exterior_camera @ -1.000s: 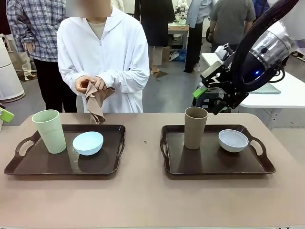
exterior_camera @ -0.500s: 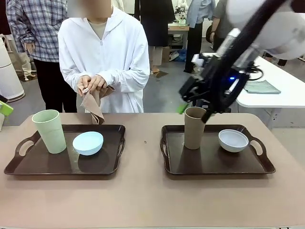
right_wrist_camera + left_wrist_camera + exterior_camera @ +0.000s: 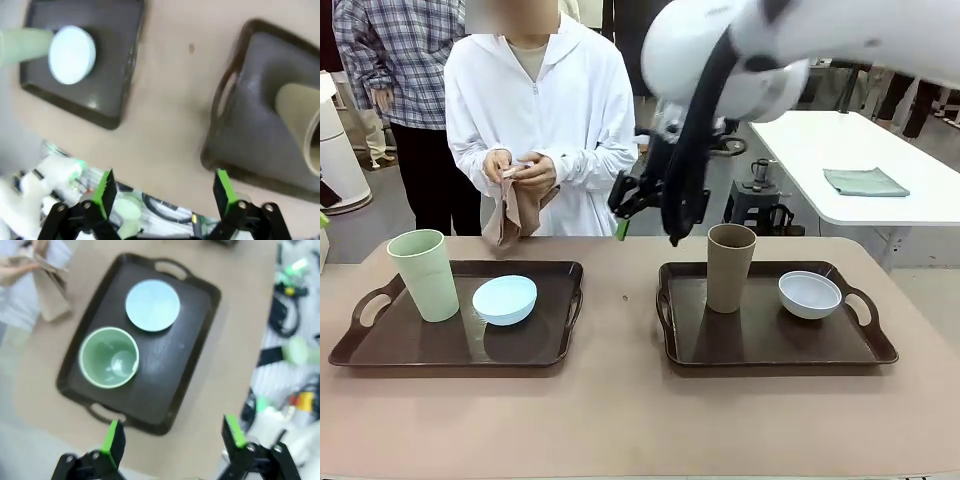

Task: Set up a tray with a mat and arrange the tableware.
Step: Pick up the Picnic Bowl and Reusable plastic cup from the Handle tray in front of the human's position and hold them in the air.

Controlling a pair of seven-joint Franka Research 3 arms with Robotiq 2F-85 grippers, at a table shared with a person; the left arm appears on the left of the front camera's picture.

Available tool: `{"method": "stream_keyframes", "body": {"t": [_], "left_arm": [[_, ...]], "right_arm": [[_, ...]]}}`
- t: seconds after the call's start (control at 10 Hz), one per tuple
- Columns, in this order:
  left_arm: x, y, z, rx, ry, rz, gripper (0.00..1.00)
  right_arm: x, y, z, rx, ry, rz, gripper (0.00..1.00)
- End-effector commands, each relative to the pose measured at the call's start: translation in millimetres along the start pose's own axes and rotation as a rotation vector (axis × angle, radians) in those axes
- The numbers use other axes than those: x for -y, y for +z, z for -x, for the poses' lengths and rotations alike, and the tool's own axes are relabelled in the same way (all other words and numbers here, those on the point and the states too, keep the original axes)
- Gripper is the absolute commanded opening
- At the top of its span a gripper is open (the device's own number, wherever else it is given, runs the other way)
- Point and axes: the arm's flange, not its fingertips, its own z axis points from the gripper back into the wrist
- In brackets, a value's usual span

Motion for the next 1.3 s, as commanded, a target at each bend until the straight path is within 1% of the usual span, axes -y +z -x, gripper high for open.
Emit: {"method": "stream_keyframes", "body": {"t": [0.0, 0.1, 0.2, 0.3, 0.4, 0.8, 0.9, 1.0, 1.1, 1.2], "left_arm": [[-20, 11, 6, -0.017, -0.118, 0.02, 1.0], [-25, 8, 16, 0.003, -0.15, 0.046, 1.0], [-27, 5, 18, 0.022, -0.152, 0.05, 1.0], [-17, 5, 7, -0.01, -0.109, 0.025, 1.0], [-17, 5, 7, -0.01, -0.109, 0.025, 1.0], [-17, 5, 7, -0.01, -0.109, 0.025, 1.0], [-17, 5, 7, -0.01, -0.109, 0.025, 1.0], [-20, 3, 9, -0.029, -0.13, 0.023, 1.0], [-31, 3, 14, 0.022, -0.17, 0.038, 1.0], [-34, 0, 20, 0.065, -0.257, 0.034, 1.0]], "right_arm": [[-34, -21, -34, -0.017, -0.017, 0.086, 1.0], [-49, -38, -40, -0.02, -0.003, 0.107, 1.0], [-58, -48, -41, -0.041, 0.027, 0.126, 1.0], [-59, -47, -38, -0.077, 0.053, 0.095, 1.0], [-47, -53, -31, -0.028, 0.024, 0.091, 1.0], [-47, -53, -31, -0.028, 0.024, 0.091, 1.0], [-50, -52, -39, -0.032, 0.025, 0.096, 1.0], [-58, -64, -44, -0.004, -0.022, 0.12, 1.0], [-72, -72, -46, 0.014, -0.018, 0.131, 1.0], [-84, -79, -45, 0.027, 0.01, 0.147, 1.0]]}}
